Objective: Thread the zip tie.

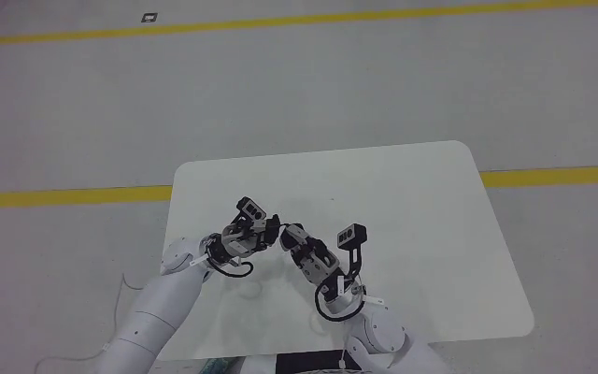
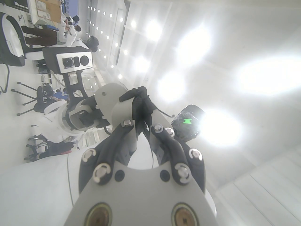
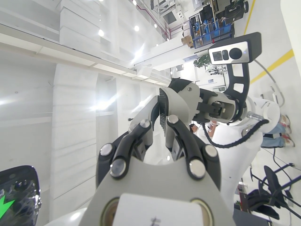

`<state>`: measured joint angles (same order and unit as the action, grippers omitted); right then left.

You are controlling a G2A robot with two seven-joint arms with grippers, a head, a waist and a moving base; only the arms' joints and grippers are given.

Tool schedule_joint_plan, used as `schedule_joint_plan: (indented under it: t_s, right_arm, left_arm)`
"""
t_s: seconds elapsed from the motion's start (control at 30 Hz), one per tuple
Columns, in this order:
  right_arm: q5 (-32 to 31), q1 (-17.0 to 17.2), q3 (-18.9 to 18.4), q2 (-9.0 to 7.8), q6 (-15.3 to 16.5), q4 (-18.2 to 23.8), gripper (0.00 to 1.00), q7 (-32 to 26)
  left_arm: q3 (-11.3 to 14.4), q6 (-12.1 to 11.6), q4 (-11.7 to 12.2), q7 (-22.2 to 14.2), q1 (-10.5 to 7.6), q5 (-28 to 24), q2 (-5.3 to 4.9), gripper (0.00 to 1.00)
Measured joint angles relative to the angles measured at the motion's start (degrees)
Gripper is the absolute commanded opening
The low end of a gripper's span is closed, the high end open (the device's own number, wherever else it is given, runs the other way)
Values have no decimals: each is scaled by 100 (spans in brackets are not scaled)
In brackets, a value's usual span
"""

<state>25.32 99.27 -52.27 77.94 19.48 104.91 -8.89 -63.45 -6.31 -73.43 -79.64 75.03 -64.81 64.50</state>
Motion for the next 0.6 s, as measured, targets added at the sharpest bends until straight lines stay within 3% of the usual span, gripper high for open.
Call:
schedule_joint_plan:
  t_s: [0.3,0.33,0.6]
  right_arm:
    - [-47,161,-155,29,0,102,0,-74]
    - [-41,177,-170,31,0,106,6,-87]
    - [-38,235,-221,61,0,72,16,-169]
  left_arm:
    - [0,0,0,0,0,0,0,0]
    - [0,0,0,0,0,0,0,0]
    - [0,0,0,0,0,0,0,0]
